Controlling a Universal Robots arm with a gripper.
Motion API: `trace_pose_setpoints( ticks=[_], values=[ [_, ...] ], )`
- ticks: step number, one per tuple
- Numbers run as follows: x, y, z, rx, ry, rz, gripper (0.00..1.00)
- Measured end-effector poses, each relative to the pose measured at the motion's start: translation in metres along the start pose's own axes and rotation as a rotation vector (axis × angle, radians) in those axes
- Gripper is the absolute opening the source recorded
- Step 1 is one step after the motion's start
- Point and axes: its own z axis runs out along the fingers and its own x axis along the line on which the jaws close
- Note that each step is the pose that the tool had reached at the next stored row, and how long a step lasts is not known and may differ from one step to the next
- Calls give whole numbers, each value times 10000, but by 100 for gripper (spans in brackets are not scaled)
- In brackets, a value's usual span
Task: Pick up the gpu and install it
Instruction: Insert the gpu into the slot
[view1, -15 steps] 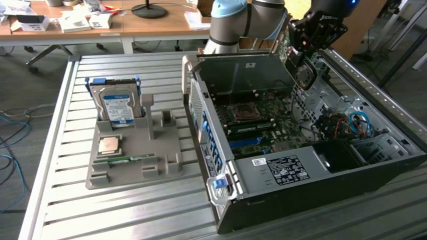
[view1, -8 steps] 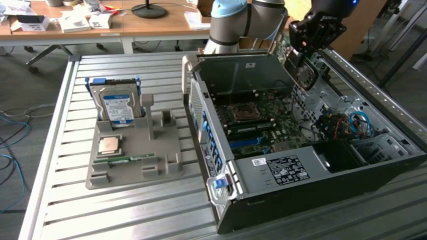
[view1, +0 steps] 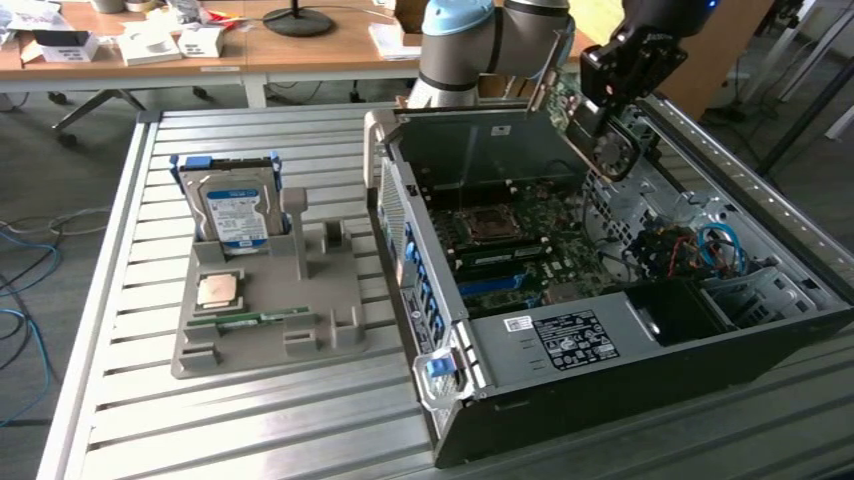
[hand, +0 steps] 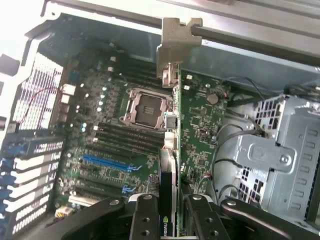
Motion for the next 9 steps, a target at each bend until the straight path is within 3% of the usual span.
trace_pose_setpoints(
  ticks=[9],
  values=[
    [0, -1, 6, 34, 112, -1096, 26]
  ],
)
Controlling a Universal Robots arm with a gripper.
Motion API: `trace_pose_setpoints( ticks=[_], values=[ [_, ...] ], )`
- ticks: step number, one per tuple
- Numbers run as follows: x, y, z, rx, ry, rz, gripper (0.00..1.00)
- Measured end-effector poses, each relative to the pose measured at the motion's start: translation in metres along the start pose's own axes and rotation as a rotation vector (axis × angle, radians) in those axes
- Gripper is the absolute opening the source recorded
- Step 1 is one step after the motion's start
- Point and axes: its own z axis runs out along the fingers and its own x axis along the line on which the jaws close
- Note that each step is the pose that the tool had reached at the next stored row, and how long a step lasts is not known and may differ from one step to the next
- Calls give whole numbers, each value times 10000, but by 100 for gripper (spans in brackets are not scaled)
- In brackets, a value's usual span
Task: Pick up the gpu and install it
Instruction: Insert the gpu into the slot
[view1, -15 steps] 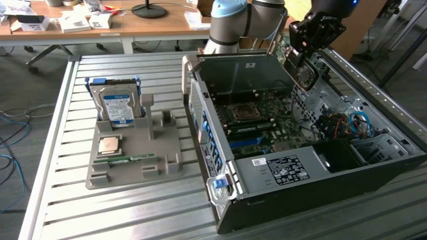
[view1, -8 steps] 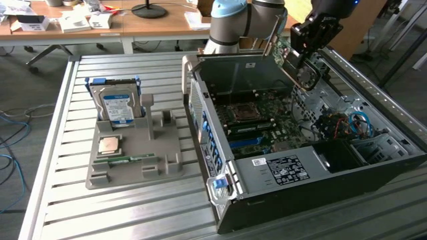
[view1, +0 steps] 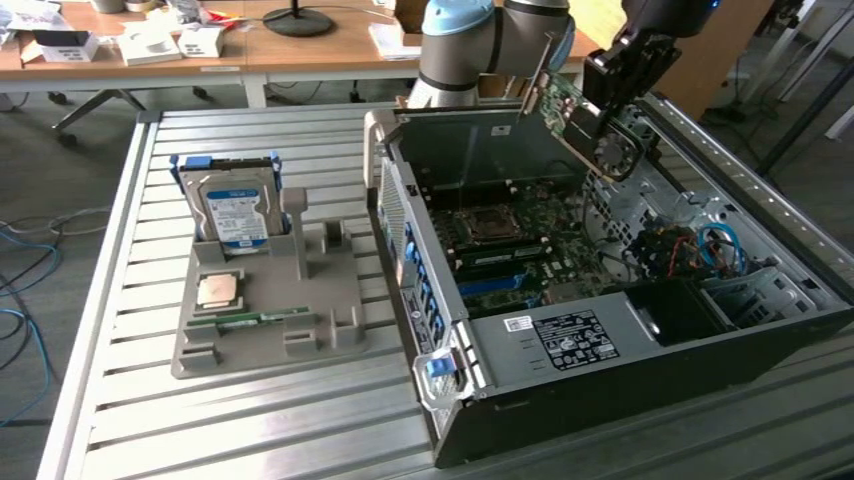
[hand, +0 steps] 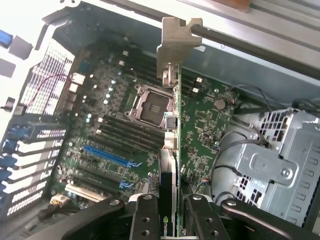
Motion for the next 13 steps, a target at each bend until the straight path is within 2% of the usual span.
trace_pose_setpoints(
  ticks=[13],
  values=[
    [0, -1, 7, 34, 128, -1274, 26]
  ],
)
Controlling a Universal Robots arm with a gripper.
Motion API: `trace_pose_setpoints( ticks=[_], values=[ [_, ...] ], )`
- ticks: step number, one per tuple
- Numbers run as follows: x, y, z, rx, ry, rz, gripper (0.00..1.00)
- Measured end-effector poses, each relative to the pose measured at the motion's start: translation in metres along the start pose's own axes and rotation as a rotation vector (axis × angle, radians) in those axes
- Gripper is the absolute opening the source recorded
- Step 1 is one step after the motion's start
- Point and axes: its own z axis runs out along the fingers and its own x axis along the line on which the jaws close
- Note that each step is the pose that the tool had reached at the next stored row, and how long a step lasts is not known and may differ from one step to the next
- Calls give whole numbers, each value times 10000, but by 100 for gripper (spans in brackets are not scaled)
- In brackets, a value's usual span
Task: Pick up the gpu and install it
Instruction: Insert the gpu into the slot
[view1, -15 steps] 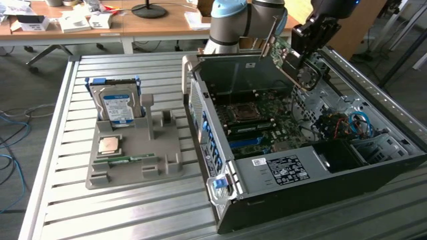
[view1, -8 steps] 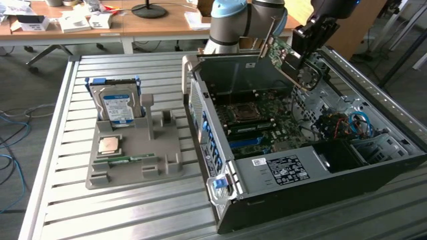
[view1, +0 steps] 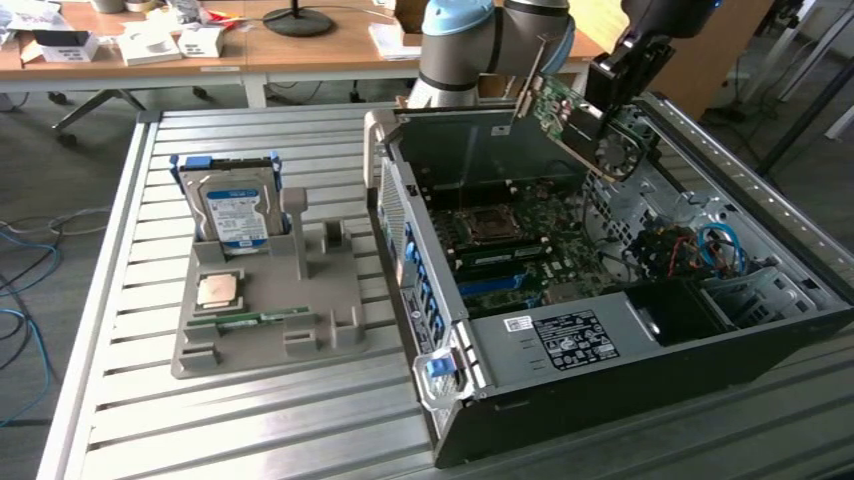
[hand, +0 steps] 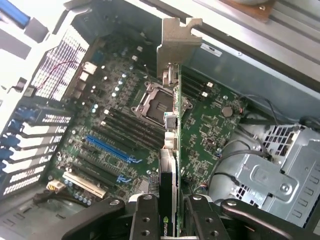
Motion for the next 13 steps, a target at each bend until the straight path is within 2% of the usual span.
trace_pose_setpoints(
  ticks=[13],
  values=[
    [0, -1, 11, 44, 138, -1327, 26]
  ],
)
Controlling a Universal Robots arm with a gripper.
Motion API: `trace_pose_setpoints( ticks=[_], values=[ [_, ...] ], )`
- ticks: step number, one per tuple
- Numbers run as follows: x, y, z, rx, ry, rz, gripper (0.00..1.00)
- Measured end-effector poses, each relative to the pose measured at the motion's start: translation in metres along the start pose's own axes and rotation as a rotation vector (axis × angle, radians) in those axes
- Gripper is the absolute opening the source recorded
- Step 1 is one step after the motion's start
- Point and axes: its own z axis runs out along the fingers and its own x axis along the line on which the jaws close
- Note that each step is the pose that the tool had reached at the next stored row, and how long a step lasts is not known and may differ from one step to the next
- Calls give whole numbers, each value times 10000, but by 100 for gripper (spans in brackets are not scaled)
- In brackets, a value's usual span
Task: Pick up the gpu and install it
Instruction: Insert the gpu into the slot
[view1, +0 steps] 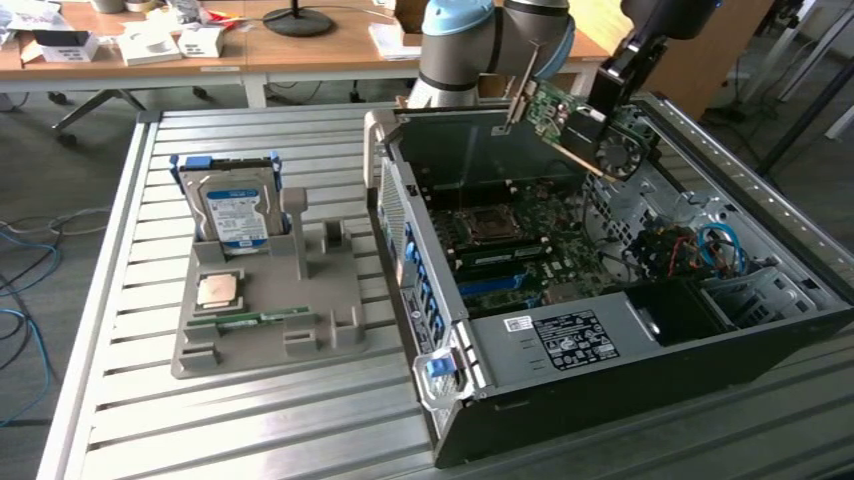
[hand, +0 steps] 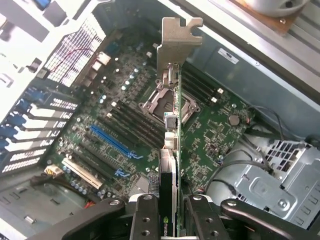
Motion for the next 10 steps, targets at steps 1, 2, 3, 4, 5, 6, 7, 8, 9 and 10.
trace_pose_setpoints(
  ticks=[1, 2, 3, 4, 5, 6, 7, 8, 9, 10],
  values=[
    [0, 0, 1, 3, 10, -116, 26],
    [0, 0, 2, 7, 24, -242, 26],
    [0, 0, 3, 10, 36, -358, 26],
    [0, 0, 4, 13, 47, -473, 26],
    [0, -1, 4, 17, 59, -586, 26],
    [0, -1, 5, 20, 70, -695, 26],
    [0, -1, 6, 23, 81, -806, 26],
    [0, -1, 7, 26, 93, -930, 26],
    [0, -1, 8, 29, 105, -1047, 26],
    [0, -1, 9, 33, 117, -1172, 26]
  ],
)
